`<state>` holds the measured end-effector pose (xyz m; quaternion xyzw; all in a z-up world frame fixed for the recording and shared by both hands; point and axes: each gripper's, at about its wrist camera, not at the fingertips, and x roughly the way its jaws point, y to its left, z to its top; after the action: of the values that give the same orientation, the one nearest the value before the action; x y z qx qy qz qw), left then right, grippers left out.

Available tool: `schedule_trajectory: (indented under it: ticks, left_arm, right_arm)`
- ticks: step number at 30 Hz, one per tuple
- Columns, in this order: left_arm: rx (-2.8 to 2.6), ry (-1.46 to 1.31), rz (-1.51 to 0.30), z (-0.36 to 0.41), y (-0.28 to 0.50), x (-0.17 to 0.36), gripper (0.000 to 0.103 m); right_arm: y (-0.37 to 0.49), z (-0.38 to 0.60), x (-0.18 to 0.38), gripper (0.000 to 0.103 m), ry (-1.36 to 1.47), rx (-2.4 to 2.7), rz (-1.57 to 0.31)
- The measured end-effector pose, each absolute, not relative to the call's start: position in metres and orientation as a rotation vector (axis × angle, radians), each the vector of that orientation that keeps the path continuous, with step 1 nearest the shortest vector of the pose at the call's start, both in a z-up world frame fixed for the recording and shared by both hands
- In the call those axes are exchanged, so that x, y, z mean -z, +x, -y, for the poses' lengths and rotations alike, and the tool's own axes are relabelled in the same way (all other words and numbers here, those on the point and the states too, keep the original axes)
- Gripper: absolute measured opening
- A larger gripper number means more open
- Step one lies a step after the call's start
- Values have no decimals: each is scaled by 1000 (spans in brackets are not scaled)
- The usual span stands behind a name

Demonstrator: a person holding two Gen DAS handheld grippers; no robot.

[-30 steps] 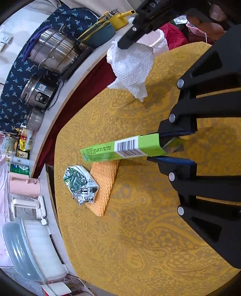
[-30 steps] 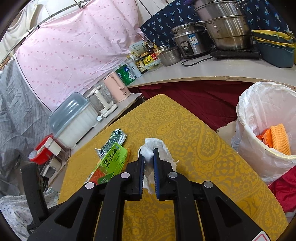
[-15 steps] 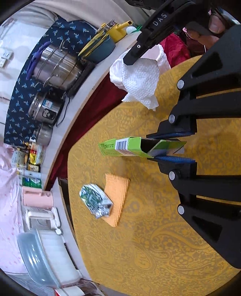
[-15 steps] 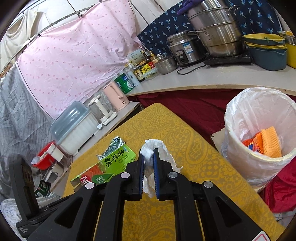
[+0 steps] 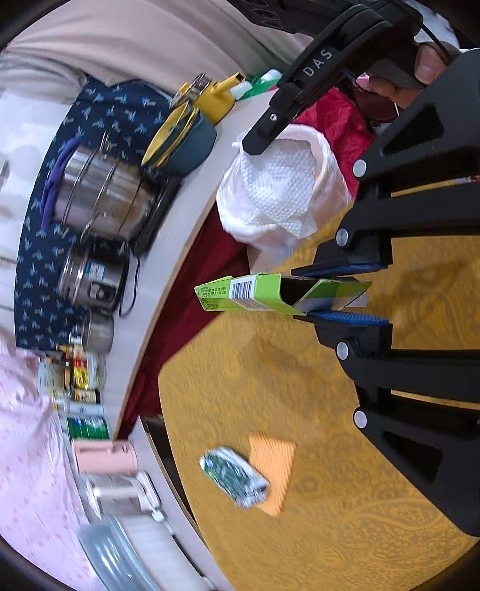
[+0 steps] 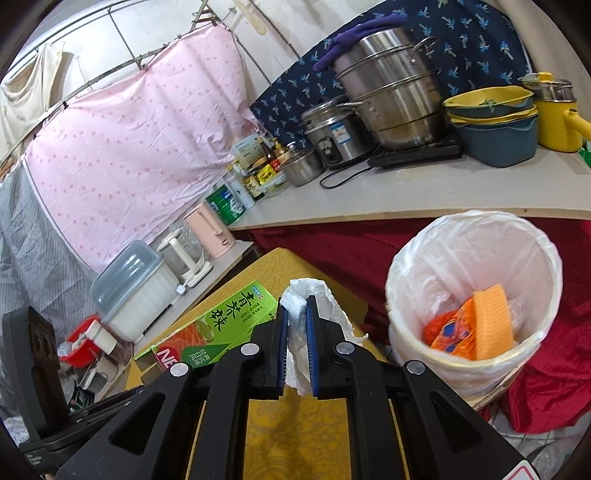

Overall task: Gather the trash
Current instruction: 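Carry the tissue and green carton with both grippers over the bin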

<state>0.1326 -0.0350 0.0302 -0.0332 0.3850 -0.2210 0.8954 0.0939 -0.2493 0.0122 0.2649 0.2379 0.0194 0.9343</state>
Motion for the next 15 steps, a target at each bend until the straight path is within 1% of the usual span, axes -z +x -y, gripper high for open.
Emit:
schedule_trajectory:
  ticks: [15]
  left_arm:
    - [585,3,-805,126,131,-34,16]
  right_arm:
    - [75,327,-8,10,568,81,-445]
